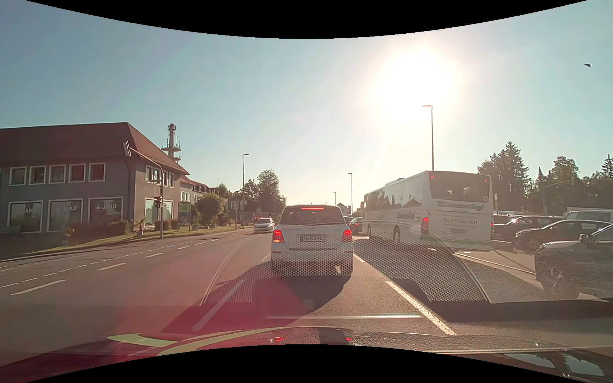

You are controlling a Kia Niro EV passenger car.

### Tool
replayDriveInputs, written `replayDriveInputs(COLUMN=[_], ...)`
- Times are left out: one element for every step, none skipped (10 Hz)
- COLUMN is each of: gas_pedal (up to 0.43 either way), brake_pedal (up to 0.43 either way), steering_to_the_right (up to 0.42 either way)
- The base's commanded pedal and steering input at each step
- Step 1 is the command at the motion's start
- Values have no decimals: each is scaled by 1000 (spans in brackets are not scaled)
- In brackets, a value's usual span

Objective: Follow the waypoints while adhering to traffic rules and regulations

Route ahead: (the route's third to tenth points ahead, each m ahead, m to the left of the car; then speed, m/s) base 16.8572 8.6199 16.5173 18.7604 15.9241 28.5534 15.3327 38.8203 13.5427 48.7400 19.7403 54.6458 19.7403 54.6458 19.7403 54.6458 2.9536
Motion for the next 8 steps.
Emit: replayDriveInputs(gas_pedal=[0, 0, 0, 0, 0, 0, 0, 0], brake_pedal=[232, 232, 232, 244, 250, 256, 262, 262], steering_to_the_right=[-8, -5, -6, -7, -8, -8, -8, -8])
